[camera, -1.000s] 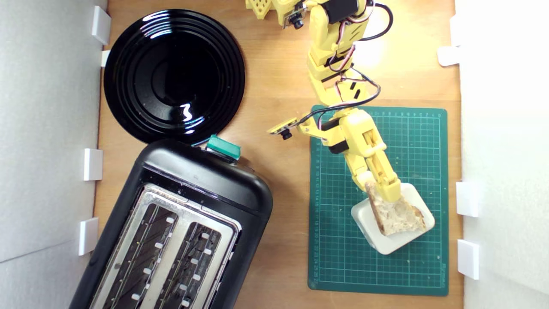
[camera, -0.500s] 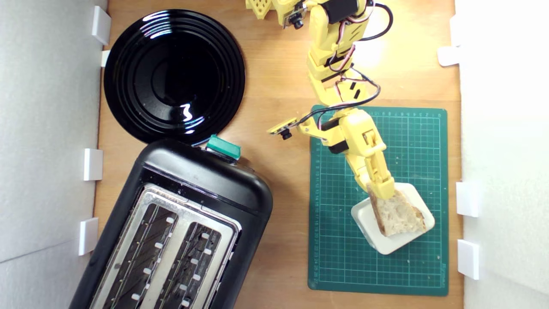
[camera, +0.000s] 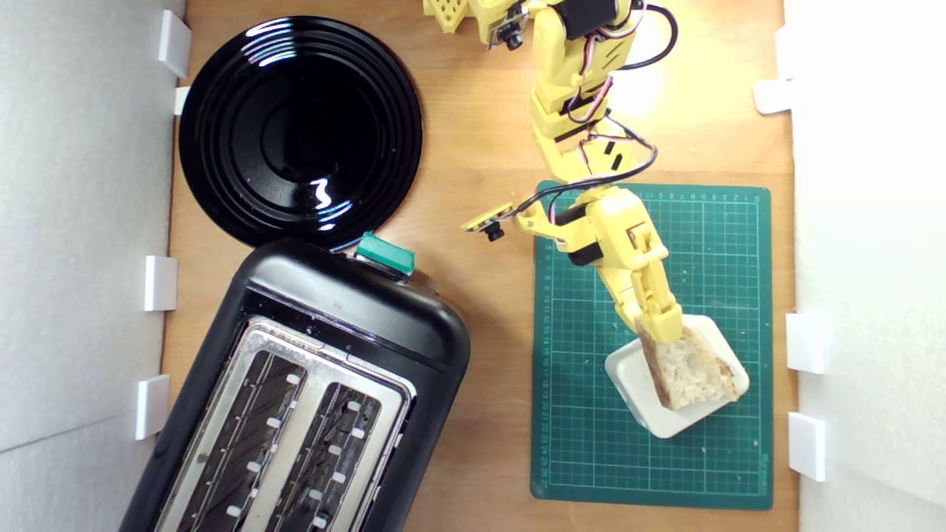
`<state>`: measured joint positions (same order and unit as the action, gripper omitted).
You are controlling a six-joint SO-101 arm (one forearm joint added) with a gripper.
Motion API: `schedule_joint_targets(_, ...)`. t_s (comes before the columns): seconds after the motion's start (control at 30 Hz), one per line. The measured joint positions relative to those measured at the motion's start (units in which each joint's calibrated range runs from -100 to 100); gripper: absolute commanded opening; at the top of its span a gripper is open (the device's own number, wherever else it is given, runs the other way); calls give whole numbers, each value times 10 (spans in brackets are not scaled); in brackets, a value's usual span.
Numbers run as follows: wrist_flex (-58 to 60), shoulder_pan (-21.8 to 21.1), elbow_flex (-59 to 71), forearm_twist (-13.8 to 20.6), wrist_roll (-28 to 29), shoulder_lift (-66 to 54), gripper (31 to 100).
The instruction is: Pick bread and place in toaster
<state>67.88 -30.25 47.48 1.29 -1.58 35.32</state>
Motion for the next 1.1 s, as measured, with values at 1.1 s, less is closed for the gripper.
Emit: schedule_joint_targets(1.1, -668, 68, 4, -2, -137, -765, 572)
